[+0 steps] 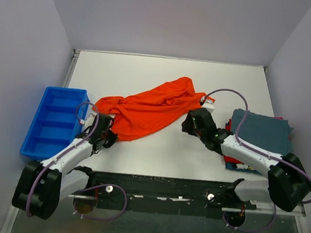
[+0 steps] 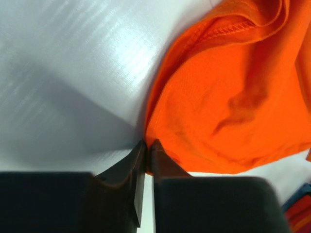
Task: Fold and stack the t-shirts
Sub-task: Flatten out the tshirt
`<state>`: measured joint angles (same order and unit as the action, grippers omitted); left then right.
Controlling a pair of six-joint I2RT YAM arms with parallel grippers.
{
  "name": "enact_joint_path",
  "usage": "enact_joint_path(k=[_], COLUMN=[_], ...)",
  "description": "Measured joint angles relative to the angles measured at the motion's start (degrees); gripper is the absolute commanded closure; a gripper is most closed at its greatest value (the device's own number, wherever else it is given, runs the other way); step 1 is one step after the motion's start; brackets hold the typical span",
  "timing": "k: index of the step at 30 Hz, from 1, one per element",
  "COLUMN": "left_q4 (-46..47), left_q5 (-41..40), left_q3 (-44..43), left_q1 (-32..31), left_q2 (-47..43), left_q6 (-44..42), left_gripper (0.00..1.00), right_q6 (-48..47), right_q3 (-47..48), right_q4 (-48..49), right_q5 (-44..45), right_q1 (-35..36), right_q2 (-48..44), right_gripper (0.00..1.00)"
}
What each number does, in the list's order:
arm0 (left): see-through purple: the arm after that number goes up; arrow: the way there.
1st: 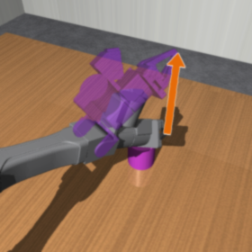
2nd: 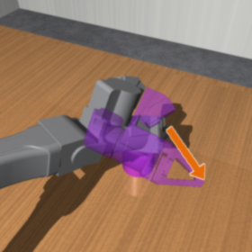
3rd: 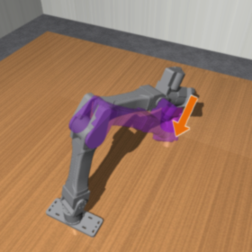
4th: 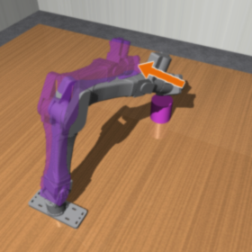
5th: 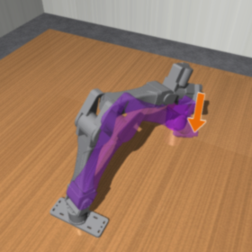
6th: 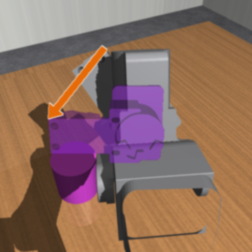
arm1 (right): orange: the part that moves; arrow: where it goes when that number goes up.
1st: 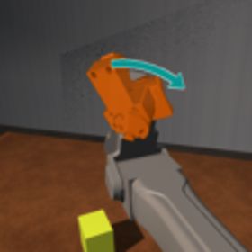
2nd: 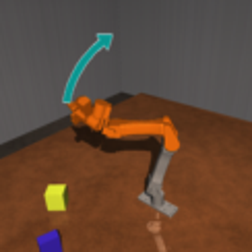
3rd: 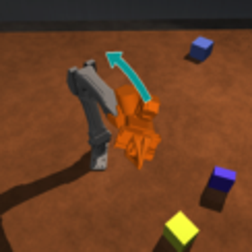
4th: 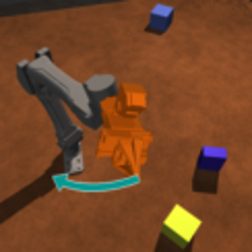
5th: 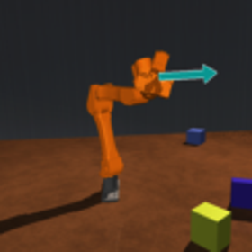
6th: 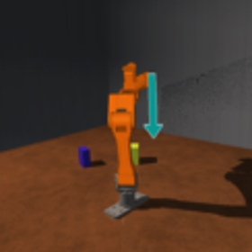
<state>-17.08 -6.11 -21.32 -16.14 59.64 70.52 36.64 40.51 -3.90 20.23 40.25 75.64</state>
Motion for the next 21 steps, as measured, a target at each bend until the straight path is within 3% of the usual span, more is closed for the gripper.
enact_joint_path(k=[3,10,16,21], left_q4=[2.05,-0.31,-5.70,-10.08], left_q5=[1.20,1.86,0.33,0.07], left_q3=[0.50,-1.81,-5.66,-7.06], left_q1=[0.00,0.00,1.57,10.47], left_q2=[0.00,-0.33,-5.49,-9.22], left_q6=[-1.03,-7.52,-11.13,-14.82], left_gripper=[1.00,1.00,1.00,1.00], right_q6=[-0.02,-0.04,1.09,2.73], right_q3=[0.00,0.00,5.25,11.15], right_q4=[0.02,0.02,-3.39,-7.61], right_q5=[-0.02,-1.14,-7.39,-8.33], right_q1=[-0.15,-1.99,-14.23,-19.67], right_q2=[0.00,0.00,3.76,7.45], right_gripper=[0.46,0.45,0.42,0.43])
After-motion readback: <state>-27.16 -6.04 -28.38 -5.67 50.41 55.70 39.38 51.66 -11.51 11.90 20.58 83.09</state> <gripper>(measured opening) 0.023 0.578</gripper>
